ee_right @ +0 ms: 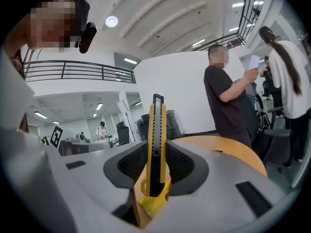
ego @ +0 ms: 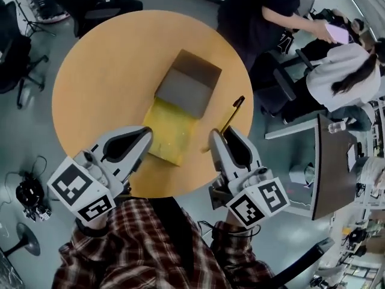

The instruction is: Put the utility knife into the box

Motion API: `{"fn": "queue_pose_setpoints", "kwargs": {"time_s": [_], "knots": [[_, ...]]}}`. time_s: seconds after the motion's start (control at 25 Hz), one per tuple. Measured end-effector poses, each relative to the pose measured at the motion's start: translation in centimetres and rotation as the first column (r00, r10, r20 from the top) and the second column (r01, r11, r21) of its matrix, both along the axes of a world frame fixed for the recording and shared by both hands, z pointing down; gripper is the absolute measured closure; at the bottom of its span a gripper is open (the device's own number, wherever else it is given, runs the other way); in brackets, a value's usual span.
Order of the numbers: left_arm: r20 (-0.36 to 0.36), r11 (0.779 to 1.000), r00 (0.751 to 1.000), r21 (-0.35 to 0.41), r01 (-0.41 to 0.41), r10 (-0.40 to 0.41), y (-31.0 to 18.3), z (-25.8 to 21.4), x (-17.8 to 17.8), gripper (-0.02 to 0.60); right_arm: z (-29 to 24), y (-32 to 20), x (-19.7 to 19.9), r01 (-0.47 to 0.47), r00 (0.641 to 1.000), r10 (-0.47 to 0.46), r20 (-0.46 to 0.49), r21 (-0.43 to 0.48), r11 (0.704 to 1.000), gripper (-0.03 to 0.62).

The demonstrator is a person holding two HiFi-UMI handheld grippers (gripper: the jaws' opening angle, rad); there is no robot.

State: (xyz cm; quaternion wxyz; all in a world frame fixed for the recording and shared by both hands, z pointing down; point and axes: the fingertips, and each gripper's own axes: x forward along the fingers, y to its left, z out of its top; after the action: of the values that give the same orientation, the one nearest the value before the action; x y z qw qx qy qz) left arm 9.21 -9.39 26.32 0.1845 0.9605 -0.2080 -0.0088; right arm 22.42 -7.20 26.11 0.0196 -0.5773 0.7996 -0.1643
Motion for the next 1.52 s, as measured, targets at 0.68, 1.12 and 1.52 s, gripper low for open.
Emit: {"fn": "queue_pose_setpoints", "kwargs": {"time_s": [0.68,1.12,1.52], "knots": [[-0.035,0.989,0.988,-0.008,0.151,-0.151,-0.5,0.2,-2.5,0.571,2.2,-3.8,-3.3,0.218,0.960,-0.237,-0.148,-0.131,0.967,0.471],[-0.034,0.981,0.980,-0.026,0.194,-0.195,-1.8,1.4,-6.4,0.571,7.2,-6.8,-7.1,0.289,0.921,-0.343,-0.183,-0.268,0.919,0.471],[-0.025,0.974,0.976,-0.071,0.214,-0.216,-3.6,2.9,-9.0,0.571,16.6,-9.0,-8.1,0.275,0.876,-0.431,-0.219,-0.506,0.817,0.470]]}}
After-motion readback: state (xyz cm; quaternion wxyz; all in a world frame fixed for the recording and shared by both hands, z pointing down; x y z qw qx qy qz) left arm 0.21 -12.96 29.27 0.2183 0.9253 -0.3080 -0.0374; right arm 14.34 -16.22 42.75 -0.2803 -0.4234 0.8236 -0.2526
